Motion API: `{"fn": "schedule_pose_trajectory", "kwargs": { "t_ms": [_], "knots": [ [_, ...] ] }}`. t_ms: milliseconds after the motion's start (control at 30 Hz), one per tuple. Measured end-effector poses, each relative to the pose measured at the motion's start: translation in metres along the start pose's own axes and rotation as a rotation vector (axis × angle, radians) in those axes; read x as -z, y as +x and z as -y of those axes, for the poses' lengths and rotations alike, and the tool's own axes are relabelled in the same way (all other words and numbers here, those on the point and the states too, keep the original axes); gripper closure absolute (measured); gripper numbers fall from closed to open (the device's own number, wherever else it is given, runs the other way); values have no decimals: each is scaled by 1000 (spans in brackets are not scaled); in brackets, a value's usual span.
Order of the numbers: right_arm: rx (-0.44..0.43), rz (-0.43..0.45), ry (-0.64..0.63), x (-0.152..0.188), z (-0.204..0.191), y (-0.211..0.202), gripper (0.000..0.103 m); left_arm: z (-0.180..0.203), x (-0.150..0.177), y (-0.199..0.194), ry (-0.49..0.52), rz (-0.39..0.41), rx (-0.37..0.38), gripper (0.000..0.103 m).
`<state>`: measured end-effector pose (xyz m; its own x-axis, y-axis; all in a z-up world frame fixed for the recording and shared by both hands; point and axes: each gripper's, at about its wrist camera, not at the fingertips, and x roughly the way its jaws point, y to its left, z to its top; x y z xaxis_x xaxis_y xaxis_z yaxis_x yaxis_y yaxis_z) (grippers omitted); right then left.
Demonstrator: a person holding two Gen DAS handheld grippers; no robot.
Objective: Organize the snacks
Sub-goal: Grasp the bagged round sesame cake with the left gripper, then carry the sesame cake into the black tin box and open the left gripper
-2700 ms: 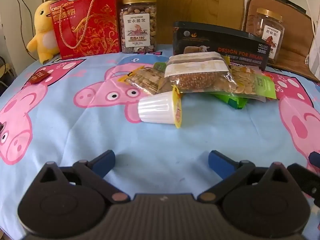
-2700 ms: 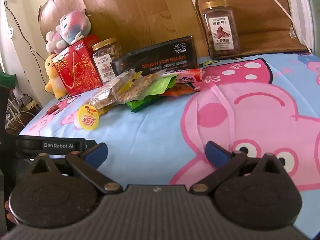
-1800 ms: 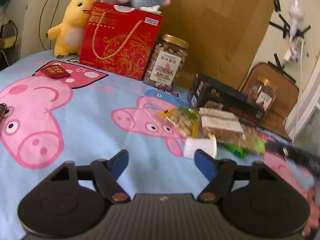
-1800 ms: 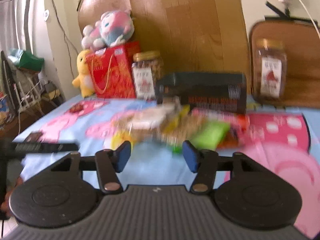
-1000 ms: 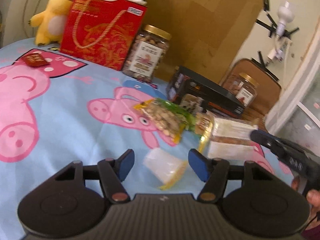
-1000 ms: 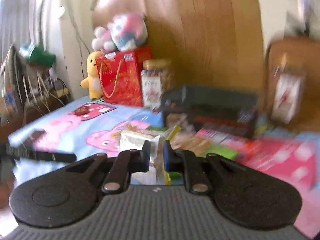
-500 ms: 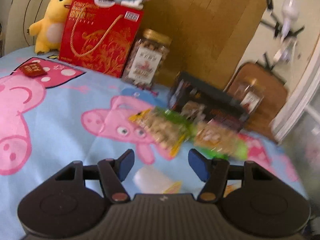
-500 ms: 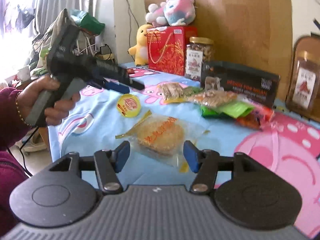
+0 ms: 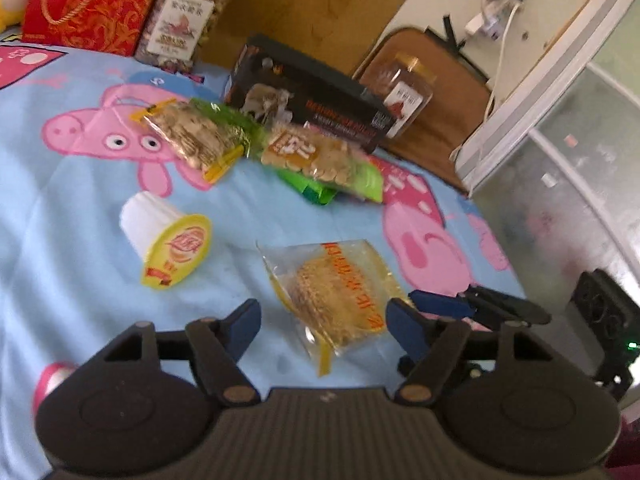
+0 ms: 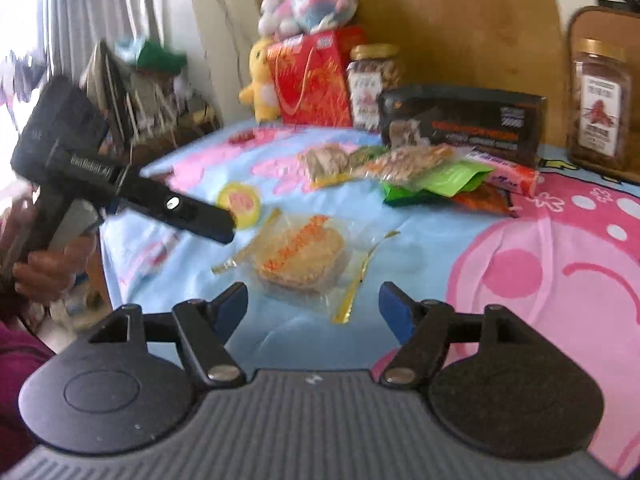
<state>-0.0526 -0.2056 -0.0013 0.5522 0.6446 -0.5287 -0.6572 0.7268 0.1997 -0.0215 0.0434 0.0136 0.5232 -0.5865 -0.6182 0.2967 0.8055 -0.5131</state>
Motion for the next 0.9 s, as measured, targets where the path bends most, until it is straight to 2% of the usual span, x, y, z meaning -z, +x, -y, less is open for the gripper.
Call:
{"fn": "schedule_pose_trajectory", "kwargs": {
  "t_ms": [33,67,100,200,333,467,567,667,800,900],
  "knots": [
    [3,-15,-18,0,-1,7,28,-1,0,7,-2,-8,-8,34],
    [2,-30,-36,0,-4,14,28,1,1,9,14,11,-7,44],
    [-2,-37,-49,0,-6,19,31,3,-1,14,29,-17,8,58],
    [8,-29,-95,-3,-15,28,51,14,-5,12,69,-3,-22,57],
    [11,30,-106,-22,-15,13,56,31,-30,-9,124,70,-8,57],
    [54,146,-116,-56,-1,-1,56,49,-81,-10,183,148,6,57],
    [114,205,-124,-89,25,4,56,65,-131,13,232,193,-11,57],
    [162,217,-87,-123,66,21,56,71,-178,50,251,194,-39,57],
    [145,153,59,-152,128,50,56,62,-217,105,185,146,-73,57],
    [133,92,158,-159,162,71,56,49,-227,136,128,104,-88,57]
  ]
}}
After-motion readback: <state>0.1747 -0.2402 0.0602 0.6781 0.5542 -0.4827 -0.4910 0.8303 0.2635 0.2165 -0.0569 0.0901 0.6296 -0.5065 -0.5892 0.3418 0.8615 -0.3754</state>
